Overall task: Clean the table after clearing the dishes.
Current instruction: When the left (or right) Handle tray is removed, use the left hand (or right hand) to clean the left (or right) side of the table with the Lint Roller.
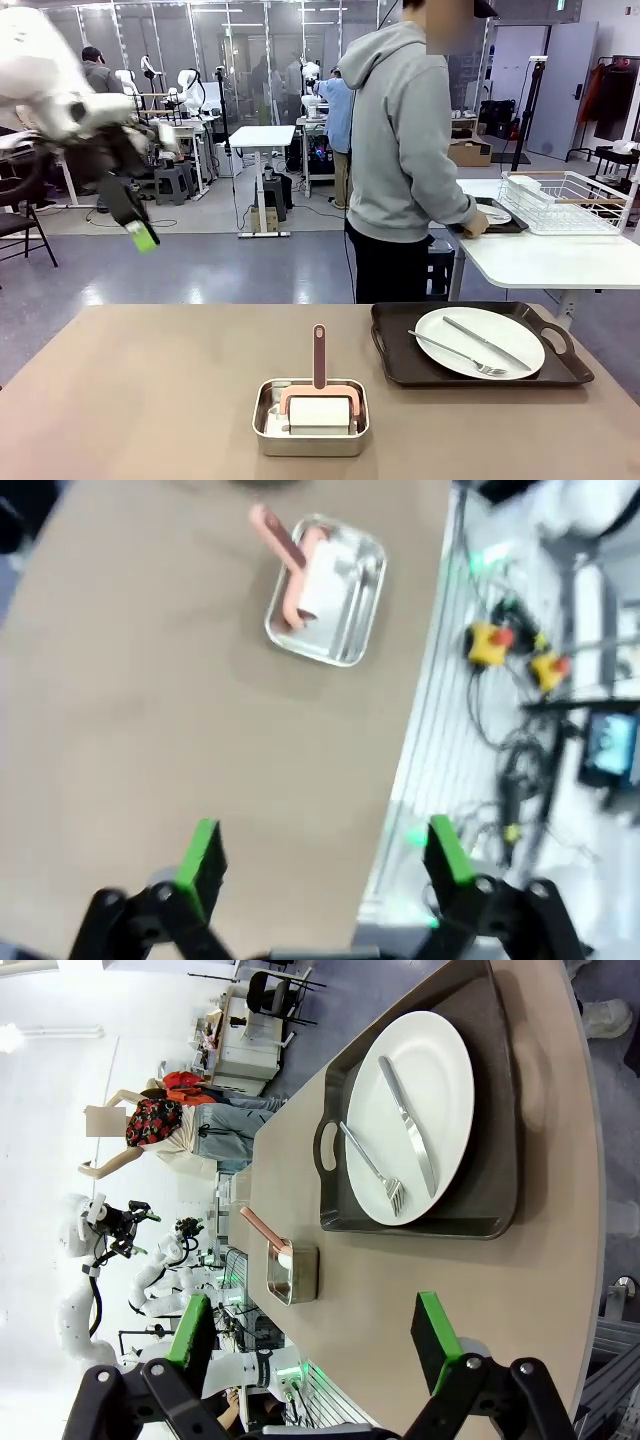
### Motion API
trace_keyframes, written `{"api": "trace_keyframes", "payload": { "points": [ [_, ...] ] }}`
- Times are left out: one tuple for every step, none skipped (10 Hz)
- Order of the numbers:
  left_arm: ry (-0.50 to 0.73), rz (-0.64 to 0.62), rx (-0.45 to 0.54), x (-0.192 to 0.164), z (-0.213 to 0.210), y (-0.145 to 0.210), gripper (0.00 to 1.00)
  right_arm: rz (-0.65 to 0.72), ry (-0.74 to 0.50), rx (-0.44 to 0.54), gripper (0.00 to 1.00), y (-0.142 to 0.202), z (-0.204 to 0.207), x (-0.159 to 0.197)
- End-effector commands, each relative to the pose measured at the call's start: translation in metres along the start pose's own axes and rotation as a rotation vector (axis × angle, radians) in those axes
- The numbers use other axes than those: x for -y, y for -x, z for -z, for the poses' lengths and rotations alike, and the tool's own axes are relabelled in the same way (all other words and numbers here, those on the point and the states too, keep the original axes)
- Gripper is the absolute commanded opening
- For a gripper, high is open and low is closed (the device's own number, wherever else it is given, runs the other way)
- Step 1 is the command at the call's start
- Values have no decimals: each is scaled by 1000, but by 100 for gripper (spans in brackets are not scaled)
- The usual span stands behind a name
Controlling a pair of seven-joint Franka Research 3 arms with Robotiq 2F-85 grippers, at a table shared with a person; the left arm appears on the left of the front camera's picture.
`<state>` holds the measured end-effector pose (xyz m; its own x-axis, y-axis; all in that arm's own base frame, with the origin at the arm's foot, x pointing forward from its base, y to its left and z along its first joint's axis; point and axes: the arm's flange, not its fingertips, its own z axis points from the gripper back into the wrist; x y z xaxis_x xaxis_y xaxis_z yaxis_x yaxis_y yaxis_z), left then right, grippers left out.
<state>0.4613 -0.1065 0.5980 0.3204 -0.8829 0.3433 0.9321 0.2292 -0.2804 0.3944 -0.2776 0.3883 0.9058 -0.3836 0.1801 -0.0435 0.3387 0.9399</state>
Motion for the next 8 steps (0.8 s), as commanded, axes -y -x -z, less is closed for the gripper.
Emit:
{"api": "trace_keyframes", "payload": {
  "points": [
    [-55,132,-103,4,45,-10,100,-2,1,0,100,0,-1,-3],
    [-35,162,-125,6,69,-23,100,-2,1,0,100,0,-1,-3],
    [-14,191,-124,11,83,-31,100,-2,1,0,100,0,-1,-3],
    [-23,204,-123,14,90,-36,100,-2,1,0,100,0,-1,-3],
    [-28,206,-93,17,87,-36,100,-2,1,0,100,0,-1,-3],
    [-1,175,-147,16,94,-46,100,-2,1,0,100,0,-1,-3],
    [-1,175,-147,16,94,-46,100,-2,1,0,100,0,-1,-3],
    [-1,175,-147,16,94,-46,100,-2,1,0,100,0,-1,-3]
  ]
}}
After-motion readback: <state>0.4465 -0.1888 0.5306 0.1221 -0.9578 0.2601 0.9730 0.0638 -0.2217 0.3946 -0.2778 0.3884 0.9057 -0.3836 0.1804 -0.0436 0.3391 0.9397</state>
